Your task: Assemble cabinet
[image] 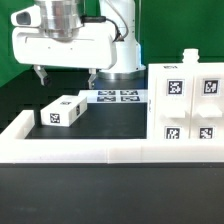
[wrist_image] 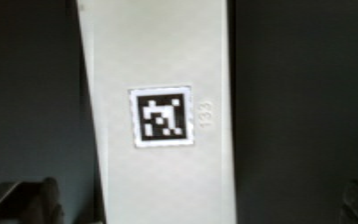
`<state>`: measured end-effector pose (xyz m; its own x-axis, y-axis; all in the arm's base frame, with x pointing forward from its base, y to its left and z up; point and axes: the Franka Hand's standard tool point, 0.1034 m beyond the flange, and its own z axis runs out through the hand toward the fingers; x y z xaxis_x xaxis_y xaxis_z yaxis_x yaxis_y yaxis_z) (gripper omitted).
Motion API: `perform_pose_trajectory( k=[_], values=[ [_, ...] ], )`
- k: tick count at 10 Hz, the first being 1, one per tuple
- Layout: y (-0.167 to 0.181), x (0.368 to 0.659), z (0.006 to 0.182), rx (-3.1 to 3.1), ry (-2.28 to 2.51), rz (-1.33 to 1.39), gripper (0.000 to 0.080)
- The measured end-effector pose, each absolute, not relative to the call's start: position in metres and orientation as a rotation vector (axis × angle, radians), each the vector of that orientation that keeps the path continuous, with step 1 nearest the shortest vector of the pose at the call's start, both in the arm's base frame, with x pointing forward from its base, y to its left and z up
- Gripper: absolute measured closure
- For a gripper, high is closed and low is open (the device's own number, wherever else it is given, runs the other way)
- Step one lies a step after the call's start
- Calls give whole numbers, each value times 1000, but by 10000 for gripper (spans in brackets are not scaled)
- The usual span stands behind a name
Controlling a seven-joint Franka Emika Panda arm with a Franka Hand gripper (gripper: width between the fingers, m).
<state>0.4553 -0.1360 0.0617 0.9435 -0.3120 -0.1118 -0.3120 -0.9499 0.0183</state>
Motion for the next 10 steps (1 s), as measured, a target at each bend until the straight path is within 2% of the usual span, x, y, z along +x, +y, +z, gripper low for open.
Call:
perform_pose_trajectory(
  k=[10],
  values=[
    [-144, 443, 15, 3060, -362, -110, 2]
  ],
)
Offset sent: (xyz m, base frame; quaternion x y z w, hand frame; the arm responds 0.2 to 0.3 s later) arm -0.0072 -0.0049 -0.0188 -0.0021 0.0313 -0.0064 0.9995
